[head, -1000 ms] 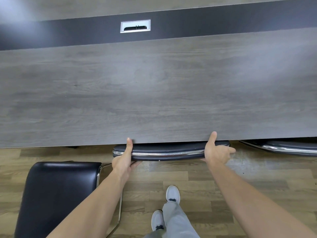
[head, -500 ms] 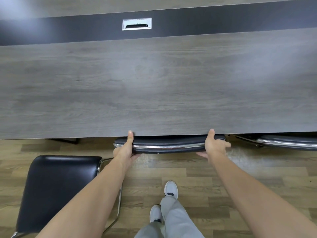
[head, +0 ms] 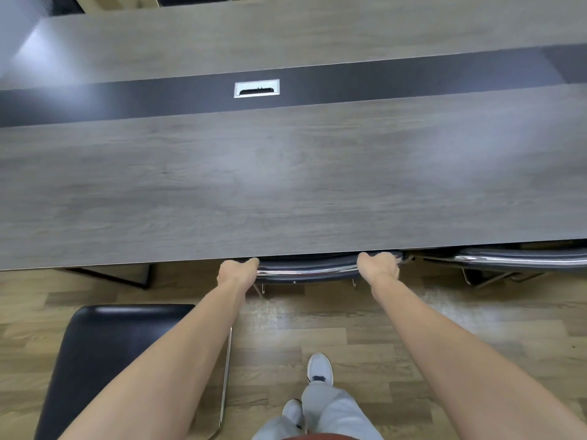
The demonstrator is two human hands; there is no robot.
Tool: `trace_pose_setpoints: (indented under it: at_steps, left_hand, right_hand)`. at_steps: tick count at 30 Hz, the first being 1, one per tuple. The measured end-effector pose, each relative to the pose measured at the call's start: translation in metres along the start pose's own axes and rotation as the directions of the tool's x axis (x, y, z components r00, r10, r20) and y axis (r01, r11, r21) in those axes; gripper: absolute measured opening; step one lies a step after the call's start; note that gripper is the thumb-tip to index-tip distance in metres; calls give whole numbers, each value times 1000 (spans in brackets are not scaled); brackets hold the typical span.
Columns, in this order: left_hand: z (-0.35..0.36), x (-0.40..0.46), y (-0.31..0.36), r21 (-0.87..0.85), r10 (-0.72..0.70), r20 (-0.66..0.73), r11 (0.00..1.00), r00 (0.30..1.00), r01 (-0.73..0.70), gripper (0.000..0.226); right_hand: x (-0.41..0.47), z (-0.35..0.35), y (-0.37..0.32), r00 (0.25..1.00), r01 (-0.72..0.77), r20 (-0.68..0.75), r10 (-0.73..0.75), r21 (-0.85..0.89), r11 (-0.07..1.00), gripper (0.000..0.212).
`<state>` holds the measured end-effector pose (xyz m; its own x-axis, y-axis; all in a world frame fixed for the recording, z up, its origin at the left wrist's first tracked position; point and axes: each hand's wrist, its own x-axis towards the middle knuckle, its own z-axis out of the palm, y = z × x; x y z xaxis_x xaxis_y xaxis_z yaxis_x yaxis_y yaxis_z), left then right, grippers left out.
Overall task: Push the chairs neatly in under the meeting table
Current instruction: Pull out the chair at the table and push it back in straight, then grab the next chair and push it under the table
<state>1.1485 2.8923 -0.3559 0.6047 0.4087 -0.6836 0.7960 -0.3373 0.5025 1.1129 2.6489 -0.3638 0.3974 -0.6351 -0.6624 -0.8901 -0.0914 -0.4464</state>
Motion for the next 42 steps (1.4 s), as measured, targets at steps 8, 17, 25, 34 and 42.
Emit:
trace_pose_setpoints:
  at_steps: [8, 17, 25, 34, 42]
  left_hand:
    - [-17, -19, 2, 138, 152, 150, 975, 977, -173, 26]
    - [-79, -35, -8, 231, 332, 218, 896, 918, -379, 69]
    - [-134, -44, -38, 349, 525, 231, 741, 819, -573, 65]
    - [-155, -67, -63, 396, 654, 271, 593, 706, -701, 62]
    - [-168, -97, -89, 450, 738, 306, 444, 601, -775, 47]
  right_hand:
    - [-40, 1, -11, 971, 238, -5, -241, -123, 963, 41]
    - [-111, 21, -19, 912, 397, -20, -409, -200, 896, 47]
    - [-174, 45, -4, 793, 579, -10, -609, -301, 758, 49]
    - [-217, 38, 26, 686, 613, -17, -727, -524, 591, 37]
    - [-238, 27, 62, 671, 603, -18, -741, -568, 560, 37]
